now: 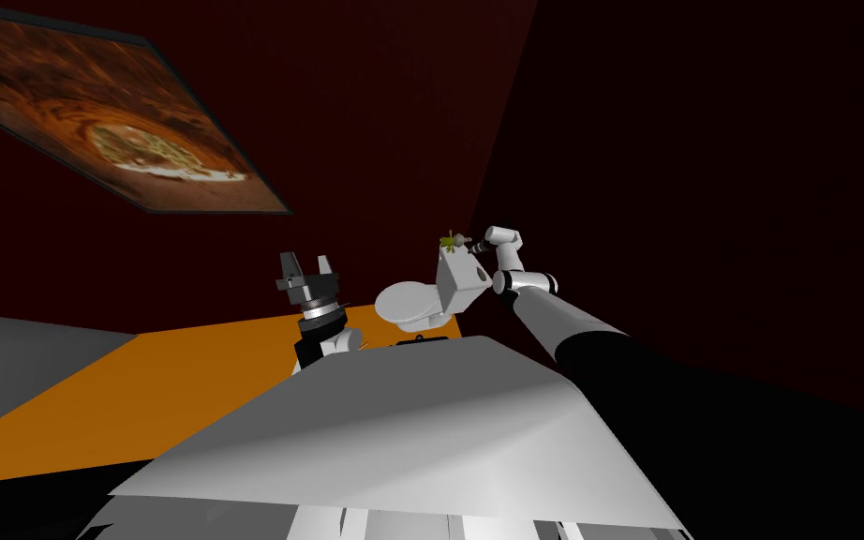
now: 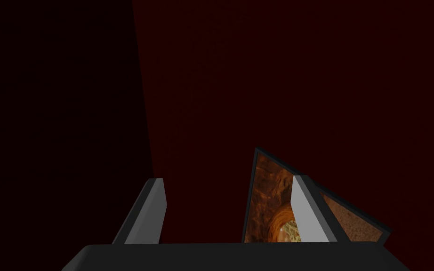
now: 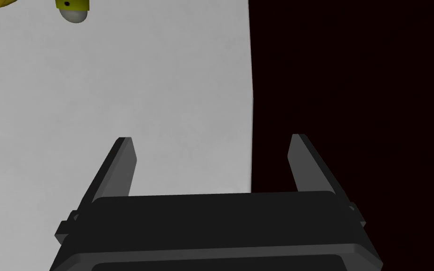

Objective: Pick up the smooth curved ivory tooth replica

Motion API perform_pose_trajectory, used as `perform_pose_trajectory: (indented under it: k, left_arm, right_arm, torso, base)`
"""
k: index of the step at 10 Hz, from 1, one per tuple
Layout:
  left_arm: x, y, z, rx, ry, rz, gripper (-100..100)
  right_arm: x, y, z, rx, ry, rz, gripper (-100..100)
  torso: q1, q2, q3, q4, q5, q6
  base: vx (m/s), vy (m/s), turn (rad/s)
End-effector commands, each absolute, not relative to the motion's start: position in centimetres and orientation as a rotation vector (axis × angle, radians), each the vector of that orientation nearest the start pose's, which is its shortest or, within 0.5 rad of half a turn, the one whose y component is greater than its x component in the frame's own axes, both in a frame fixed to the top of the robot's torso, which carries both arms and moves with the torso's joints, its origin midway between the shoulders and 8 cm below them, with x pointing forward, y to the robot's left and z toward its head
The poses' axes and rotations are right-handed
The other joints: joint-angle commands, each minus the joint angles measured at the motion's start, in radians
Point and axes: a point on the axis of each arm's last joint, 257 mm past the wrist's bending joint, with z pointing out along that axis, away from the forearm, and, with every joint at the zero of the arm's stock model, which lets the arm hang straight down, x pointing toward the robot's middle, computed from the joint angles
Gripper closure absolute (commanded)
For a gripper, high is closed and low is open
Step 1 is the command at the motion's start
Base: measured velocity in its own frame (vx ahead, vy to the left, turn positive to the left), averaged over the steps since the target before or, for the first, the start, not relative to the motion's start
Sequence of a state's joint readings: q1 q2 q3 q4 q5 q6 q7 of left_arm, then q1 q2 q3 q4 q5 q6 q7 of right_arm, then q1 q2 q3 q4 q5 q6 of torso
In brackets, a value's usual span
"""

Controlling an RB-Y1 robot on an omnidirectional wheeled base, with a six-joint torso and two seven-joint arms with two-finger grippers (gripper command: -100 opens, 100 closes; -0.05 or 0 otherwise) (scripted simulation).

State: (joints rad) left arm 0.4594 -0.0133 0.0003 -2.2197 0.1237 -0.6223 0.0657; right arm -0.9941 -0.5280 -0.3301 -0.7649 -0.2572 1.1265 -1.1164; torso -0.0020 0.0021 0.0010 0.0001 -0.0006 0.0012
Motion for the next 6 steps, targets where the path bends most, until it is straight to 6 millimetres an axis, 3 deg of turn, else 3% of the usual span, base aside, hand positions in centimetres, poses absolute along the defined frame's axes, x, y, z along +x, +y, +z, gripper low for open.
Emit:
perform_pose_trajectory:
  k: [1, 6]
  left_arm:
    - [33.4, 29.3, 3.3, -0.687, 0.428, -1.467, 0]
    - [33.4, 29.3, 3.3, -0.687, 0.428, -1.467, 0]
  right_arm:
    - [65.0, -41.4, -16.7, -3.085, -0.227, -1.091, -100]
    - [62.9, -39.7, -18.6, -3.079, -0.139, -0.863, -100]
  torso:
    - [0.0, 0.0, 0.0, 0.0, 0.0, 0.0]
    - [0.001, 0.0, 0.0, 0.0, 0.0, 0.0]
  base:
    - [-0.017, -0.025, -0.024]
    - [-0.012, -0.015, -0.027]
